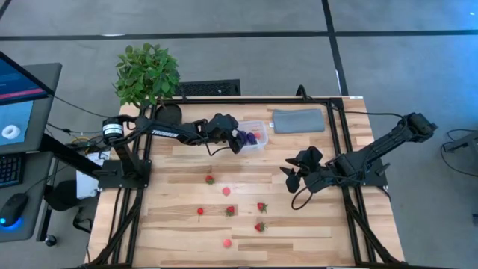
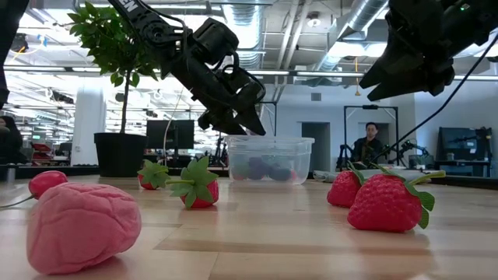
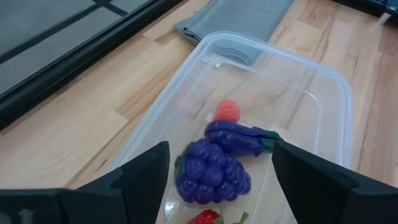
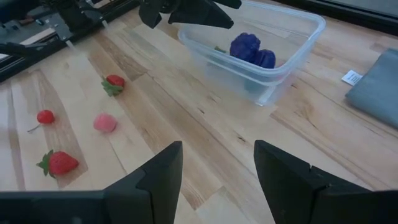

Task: Pick and placing Produce into tupperware
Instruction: Put the strawberry into the container

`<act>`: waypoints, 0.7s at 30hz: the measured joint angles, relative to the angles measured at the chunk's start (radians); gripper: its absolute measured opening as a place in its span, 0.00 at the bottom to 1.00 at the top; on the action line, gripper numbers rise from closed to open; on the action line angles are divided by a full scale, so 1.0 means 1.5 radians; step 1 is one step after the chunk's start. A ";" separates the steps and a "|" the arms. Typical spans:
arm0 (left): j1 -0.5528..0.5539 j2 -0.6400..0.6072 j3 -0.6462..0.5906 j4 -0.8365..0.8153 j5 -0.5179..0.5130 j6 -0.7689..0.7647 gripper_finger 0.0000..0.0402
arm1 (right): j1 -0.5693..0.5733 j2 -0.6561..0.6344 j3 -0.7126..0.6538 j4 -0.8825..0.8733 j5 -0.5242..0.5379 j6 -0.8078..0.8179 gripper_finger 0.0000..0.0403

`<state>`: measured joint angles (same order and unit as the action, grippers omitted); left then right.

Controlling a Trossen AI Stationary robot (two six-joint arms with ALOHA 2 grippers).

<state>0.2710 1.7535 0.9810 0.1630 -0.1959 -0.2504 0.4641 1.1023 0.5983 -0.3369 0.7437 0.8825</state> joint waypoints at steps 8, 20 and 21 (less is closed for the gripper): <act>0.000 0.000 0.000 0.018 0.027 0.009 0.68 | 0.000 0.000 0.000 -0.004 -0.002 0.000 0.55; -0.008 -0.001 0.036 0.008 0.100 0.016 0.69 | 0.000 0.000 0.000 -0.004 -0.002 0.000 0.55; -0.009 -0.001 0.044 -0.003 0.108 0.016 0.69 | 0.000 0.000 0.000 -0.004 -0.003 0.000 0.55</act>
<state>0.2573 1.7523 1.0466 0.1582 -0.0340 -0.2262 0.4641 1.1023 0.5987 -0.3435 0.7390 0.8829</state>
